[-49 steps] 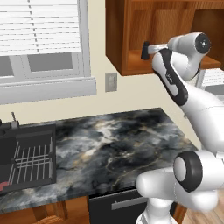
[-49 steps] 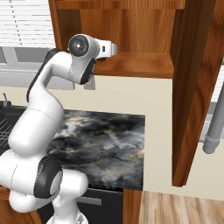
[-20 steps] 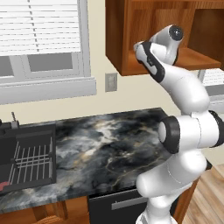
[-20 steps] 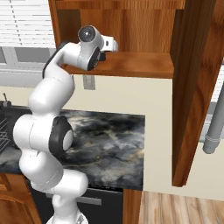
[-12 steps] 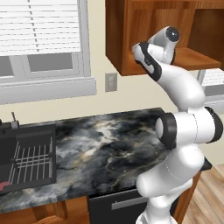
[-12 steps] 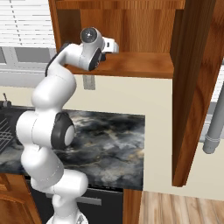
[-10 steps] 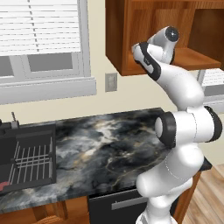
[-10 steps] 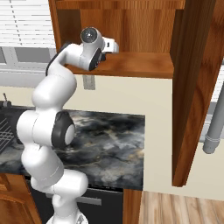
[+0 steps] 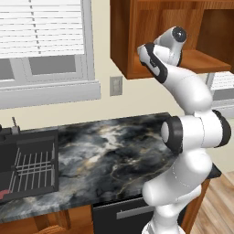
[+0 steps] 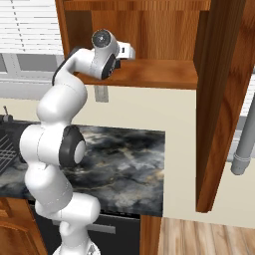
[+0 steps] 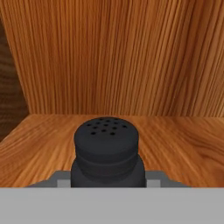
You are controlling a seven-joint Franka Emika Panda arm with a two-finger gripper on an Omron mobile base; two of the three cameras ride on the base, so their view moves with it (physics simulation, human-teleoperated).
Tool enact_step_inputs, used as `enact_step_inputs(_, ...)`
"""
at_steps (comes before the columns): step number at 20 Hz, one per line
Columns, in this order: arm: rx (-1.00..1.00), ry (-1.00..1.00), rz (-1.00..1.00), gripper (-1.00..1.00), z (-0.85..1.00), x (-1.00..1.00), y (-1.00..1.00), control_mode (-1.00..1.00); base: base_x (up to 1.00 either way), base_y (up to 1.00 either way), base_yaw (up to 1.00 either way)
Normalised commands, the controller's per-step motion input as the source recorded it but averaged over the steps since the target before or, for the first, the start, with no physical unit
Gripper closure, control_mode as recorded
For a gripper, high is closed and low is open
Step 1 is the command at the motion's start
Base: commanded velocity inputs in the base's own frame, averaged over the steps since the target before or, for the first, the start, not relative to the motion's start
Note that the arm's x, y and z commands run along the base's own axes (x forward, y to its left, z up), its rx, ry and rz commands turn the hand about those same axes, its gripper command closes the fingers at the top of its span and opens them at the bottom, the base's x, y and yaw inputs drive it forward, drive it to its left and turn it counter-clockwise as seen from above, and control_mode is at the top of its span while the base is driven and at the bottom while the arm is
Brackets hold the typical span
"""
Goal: Collect the paprika, ketchup, and shaker from the cabinet and place them next to the stove.
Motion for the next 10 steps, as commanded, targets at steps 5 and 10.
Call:
enact_step_inputs(5, 0.00, 0.00, 0.00, 1.00, -0.07, -0.05, 0.00, -1.00, 0.00, 0.00, 0.00)
enact_step_inputs(10, 0.00, -0.09, 0.00, 1.00, -0.09, -0.44, -0.04, -1.00, 0.00, 0.00, 0.00)
